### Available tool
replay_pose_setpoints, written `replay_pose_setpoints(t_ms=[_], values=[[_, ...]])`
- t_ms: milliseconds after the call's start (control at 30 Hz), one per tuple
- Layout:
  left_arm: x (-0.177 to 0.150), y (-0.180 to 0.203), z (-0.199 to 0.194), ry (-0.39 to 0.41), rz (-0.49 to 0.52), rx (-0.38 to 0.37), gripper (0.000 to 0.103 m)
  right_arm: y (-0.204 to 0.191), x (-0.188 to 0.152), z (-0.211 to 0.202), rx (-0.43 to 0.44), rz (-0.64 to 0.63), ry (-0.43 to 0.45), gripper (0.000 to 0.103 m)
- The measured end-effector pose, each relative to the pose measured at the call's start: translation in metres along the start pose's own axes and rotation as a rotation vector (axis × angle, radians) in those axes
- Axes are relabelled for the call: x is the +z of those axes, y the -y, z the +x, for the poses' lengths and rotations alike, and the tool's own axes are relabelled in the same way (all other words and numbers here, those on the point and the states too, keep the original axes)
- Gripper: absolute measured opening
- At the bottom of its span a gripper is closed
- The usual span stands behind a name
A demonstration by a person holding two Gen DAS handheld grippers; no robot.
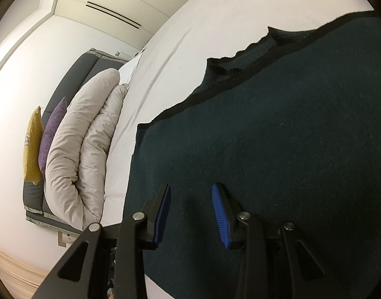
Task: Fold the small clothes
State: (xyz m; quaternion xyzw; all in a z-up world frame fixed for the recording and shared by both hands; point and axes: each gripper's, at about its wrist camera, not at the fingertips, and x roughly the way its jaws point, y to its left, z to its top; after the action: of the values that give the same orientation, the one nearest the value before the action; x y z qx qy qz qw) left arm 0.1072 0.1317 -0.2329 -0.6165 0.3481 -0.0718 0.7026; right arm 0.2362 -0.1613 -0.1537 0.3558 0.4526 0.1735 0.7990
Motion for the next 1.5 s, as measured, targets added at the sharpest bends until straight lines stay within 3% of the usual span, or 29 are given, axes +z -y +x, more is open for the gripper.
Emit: replay_pose_setpoints(t_ms=[133,233,300,367,433,500,533,567,633,733,900,1133,1167,1233,1300,1333,1367,1500], values=[[0.002,0.009,0.003,0.015,0.064,0.000,0.009,-0.002,0.001,0.003,-0.043,-0.020,-0.022,0.031],[0.002,0.022,0.010,0.033,0.135,0.023,0.009,0.007,0.001,0.004,-0.041,-0.002,-0.030,0.019],[-0.003,0.045,0.012,0.055,0.256,0.069,0.009,0.016,0.001,0.004,-0.026,0.020,-0.032,0.002],[-0.017,0.080,0.019,0.060,0.421,0.113,0.009,0.028,0.002,0.002,0.028,0.070,-0.040,0.000],[-0.047,0.130,0.042,0.018,0.668,0.166,0.009,0.036,0.004,-0.006,0.100,0.110,-0.059,0.005],[-0.094,0.173,0.083,-0.079,0.975,0.246,0.009,0.045,0.009,-0.025,0.224,0.154,-0.042,0.038],[-0.127,0.183,0.099,-0.095,1.137,0.273,0.009,0.048,0.011,-0.032,0.248,0.162,-0.030,0.046],[-0.146,0.183,0.106,-0.095,1.218,0.288,0.009,0.053,0.014,-0.043,0.273,0.171,-0.015,0.057],[-0.175,0.171,0.119,-0.085,1.350,0.313,0.009,0.059,0.018,-0.054,0.312,0.175,-0.023,0.065],[-0.188,0.150,0.120,-0.085,1.401,0.342,0.009,0.064,0.021,-0.055,0.354,0.163,-0.076,0.068],[-0.191,0.148,0.110,-0.063,1.477,0.302,0.008,0.042,0.022,-0.032,0.286,0.094,-0.149,0.070],[-0.173,0.141,0.089,-0.075,1.411,0.256,0.008,0.013,0.044,0.016,0.184,0.076,-0.223,0.070],[-0.172,0.143,0.088,-0.072,1.414,0.252,0.008,0.008,0.048,0.021,0.158,0.058,-0.227,0.068],[-0.179,0.143,0.082,-0.068,1.424,0.252,0.008,-0.003,0.053,0.030,0.104,0.015,-0.231,0.054],[-0.183,0.143,0.074,-0.059,1.428,0.246,0.008,-0.010,0.053,0.033,0.046,-0.034,-0.229,0.030],[-0.189,0.143,0.064,-0.058,1.426,0.243,0.007,-0.011,0.051,0.032,0.031,-0.047,-0.220,0.027],[-0.191,0.144,0.060,-0.060,1.426,0.241,0.007,-0.010,0.050,0.028,0.028,-0.055,-0.203,0.017],[-0.200,0.145,0.056,-0.081,1.441,0.215,0.007,0.012,0.043,-0.002,0.036,-0.038,-0.125,0.015]])
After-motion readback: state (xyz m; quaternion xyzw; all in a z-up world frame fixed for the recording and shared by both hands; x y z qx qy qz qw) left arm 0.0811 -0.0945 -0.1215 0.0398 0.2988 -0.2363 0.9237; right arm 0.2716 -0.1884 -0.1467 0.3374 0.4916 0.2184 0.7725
